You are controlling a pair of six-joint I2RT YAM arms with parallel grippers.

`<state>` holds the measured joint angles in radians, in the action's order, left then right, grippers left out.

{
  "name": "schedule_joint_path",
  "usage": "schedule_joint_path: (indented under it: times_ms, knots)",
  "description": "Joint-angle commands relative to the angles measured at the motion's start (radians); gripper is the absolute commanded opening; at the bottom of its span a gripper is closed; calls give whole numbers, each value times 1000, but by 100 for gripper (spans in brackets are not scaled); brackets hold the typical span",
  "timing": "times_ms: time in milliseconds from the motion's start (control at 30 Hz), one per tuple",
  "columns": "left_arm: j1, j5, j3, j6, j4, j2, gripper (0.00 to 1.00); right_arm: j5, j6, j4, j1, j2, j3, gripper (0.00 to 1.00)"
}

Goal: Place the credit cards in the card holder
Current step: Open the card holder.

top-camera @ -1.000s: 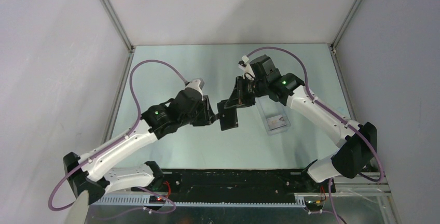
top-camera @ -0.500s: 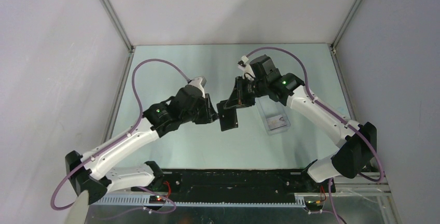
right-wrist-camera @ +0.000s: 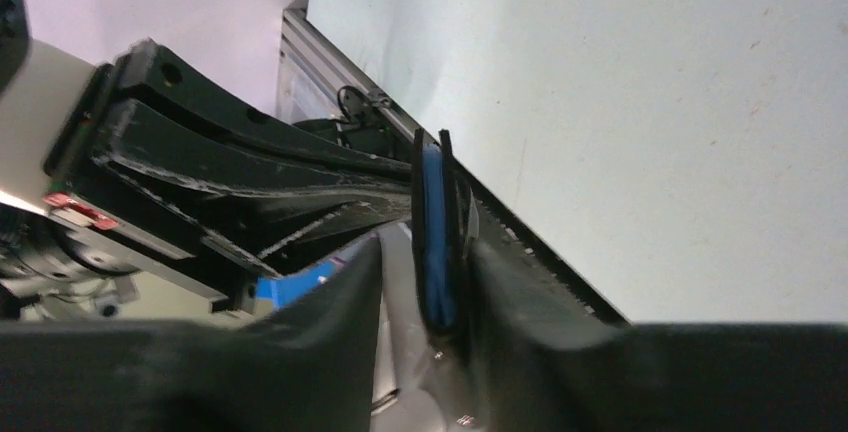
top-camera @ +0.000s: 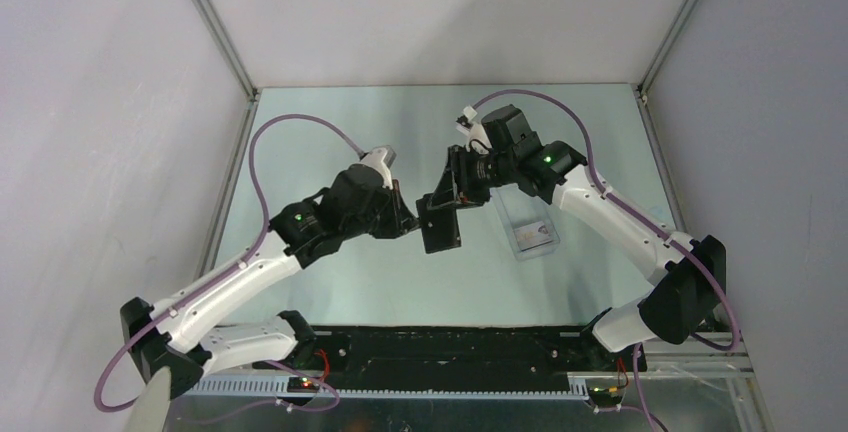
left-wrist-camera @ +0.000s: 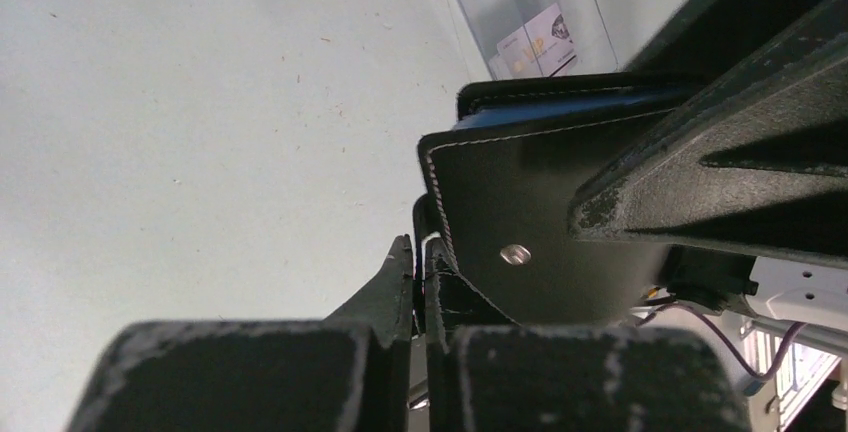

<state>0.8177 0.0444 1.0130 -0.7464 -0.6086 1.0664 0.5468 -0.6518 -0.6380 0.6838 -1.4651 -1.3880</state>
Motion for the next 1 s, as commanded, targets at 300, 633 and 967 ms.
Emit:
schedule_joint_path:
  times_ms: [300,633,967]
  knots:
    - [-13,64,217,325,-298,-8,0,-48,166,11,-99,129,84,99]
    - [-12,-127,399,503,-506,61,0,73,310,168,-84,214,196,99]
    - [-12,-402,507,551,-523,48,0,192,425,348,-2,321,308,99]
